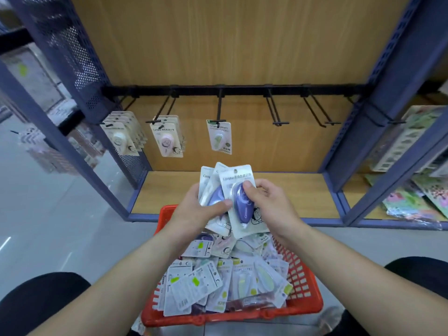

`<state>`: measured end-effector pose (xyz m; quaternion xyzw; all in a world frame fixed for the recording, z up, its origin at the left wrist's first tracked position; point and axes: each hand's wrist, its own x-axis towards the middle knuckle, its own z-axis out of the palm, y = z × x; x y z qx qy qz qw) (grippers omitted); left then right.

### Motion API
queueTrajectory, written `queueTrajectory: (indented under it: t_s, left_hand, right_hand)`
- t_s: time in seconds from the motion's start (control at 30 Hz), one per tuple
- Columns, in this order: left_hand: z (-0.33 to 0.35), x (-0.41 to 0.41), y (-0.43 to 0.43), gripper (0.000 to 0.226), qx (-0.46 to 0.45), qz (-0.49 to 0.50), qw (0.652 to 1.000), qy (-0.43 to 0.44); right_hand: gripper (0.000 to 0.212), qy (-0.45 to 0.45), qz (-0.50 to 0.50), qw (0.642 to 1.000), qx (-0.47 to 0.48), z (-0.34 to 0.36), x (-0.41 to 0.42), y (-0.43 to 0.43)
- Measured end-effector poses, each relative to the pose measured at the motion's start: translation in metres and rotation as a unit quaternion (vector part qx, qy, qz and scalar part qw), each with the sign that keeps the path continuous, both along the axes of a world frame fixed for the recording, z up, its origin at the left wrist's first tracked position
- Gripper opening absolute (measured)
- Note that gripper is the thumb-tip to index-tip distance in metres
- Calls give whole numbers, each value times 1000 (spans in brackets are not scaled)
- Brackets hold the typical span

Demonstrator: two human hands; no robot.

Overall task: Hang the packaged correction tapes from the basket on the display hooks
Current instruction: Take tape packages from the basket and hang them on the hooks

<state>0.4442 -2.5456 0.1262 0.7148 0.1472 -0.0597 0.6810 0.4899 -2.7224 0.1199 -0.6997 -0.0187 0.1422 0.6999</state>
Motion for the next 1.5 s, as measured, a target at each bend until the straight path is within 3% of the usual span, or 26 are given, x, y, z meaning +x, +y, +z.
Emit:
queueTrajectory:
  t_s: [0.23,0.4,0.73,0.93,1.0,1.1,1.17,1.3,1.4,1.5]
  left_hand:
    - [4,52,4,44,6,17,1000,6]
    - [6,86,-4,49,-5,45,999,1]
    - [-3,106,-28,39,-7,31,999,-10]
    - [-5,107,-34,41,-7,30,999,-15]
    - [-6,107,-36,45,-2,30,999,-14]
    - [-8,106,-36,51,-11,30,999,-15]
    - [-9,106,-36,53,-13,34,999,-16]
    - [-10,107,-36,54,-11,42,999,-27]
    - [-11,107,-40,58,0,39,999,-35]
    - [-13,106,-45,57,2,34,999,-38]
  right_hand:
    - [37,35,-70,996,-50,-6,41,-12]
    - [14,88,-58,993,-52,0,89,-40]
    - [38,-4,-86,995,-50,-4,146,-60]
    - [37,-10,-105,993,-54,-14,161,-57]
    - [44,-3,-122,987,-108,-15,161,-57]
    - [62,-19,-140,954,-265,-14,159,-60]
    - [58,-42,-142,942,-300,-9,152,-60]
    - [20,6,-2,986,-169,6,131,-51]
    - [24,45,106,987,-111,7,116,-43]
    - [19,47,116,989,-80,1,111,-40]
